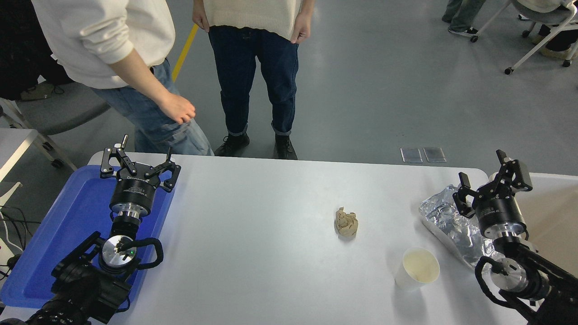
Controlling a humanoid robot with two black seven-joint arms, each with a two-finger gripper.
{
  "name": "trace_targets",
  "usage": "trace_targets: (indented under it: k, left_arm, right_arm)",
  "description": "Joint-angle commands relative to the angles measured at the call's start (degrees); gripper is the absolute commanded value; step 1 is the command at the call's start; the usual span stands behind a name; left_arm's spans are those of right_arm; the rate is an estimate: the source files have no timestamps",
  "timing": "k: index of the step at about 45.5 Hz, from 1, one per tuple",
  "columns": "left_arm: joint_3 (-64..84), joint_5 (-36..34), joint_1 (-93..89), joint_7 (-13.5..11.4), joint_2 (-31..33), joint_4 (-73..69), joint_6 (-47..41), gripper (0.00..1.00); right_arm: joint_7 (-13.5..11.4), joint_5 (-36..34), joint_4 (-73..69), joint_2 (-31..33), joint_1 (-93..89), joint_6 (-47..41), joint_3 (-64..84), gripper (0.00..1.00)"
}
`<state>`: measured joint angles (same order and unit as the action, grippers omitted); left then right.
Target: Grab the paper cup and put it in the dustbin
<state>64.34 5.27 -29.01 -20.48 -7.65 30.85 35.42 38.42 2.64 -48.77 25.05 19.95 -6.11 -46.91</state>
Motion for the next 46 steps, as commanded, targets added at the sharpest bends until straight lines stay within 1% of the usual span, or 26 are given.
trace_targets:
  k: [1,40,46]
  left_arm:
    - [0.0,0.0,-0.1,0.0,0.0,0.0,0.0,1.0]
    - [0.0,0.0,0.0,0.0,0.0,0.0,0.0,1.0]
    - [0.1,0.0,0.0,0.0,0.0,0.0,0.0,1.0]
  right_arm:
    - [0.0,0.0,0.3,0.0,0.1,-0.1,0.0,1.0]
    - [0.0,0.0,1.9,0.2,0.6,-0.2,0.2,1.0]
    - [0.0,0.0,0.8,1.5,0.6,-0.1,0.2,1.0]
